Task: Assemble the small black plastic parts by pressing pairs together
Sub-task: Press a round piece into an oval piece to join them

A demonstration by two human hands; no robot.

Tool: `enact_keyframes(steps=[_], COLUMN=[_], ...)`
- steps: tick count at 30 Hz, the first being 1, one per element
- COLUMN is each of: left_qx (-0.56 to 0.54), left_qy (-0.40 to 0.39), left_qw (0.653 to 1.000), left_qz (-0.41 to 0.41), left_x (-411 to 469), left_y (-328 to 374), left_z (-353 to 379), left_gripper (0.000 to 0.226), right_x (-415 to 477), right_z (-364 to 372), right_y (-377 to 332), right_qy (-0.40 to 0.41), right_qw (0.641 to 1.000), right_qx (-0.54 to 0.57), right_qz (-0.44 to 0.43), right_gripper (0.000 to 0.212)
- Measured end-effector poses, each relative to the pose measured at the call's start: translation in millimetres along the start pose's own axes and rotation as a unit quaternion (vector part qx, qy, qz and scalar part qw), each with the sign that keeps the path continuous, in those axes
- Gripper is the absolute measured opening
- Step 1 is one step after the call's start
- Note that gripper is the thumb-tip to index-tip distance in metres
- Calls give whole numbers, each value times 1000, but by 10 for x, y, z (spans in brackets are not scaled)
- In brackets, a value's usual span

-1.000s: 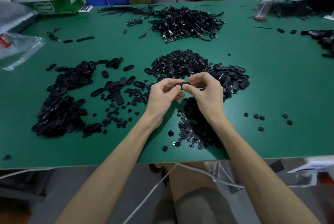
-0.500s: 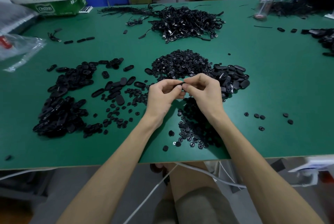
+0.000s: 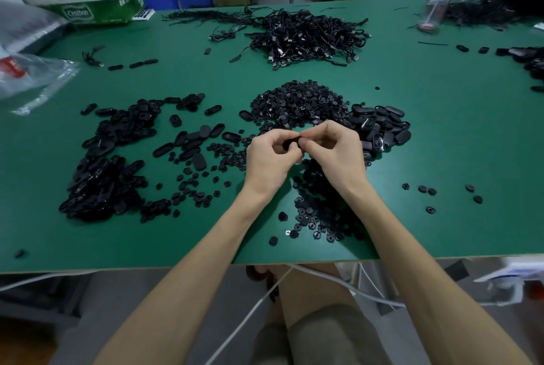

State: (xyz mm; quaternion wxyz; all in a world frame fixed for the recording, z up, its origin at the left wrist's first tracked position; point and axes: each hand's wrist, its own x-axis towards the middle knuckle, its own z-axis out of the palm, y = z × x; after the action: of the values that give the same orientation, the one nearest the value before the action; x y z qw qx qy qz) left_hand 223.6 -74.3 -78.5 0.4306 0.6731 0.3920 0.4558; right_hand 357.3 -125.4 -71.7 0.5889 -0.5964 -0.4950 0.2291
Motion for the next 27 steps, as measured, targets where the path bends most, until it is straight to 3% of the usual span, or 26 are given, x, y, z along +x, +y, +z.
enact_keyframes(steps=[6,19,27], left_qx=[-5,-164,-167], left_qy=[-1,-28,-7], left_qw=[1000,985,985], left_qz=[-16,-50,-42], left_x=[12,16,12], left_y=[-5,15,-6], left_z=[-5,-55,-51], left_gripper=[20,17,16], right_x=[-3,-1,-20], right_z=[15,-21,1], right_y=[-10,-40,-45], right_qy=[-10,5,4], right_qw=[1000,999,999], right_qx=[-10,48,-17], right_qz=[-6,11,-29], right_gripper=[12,18,20])
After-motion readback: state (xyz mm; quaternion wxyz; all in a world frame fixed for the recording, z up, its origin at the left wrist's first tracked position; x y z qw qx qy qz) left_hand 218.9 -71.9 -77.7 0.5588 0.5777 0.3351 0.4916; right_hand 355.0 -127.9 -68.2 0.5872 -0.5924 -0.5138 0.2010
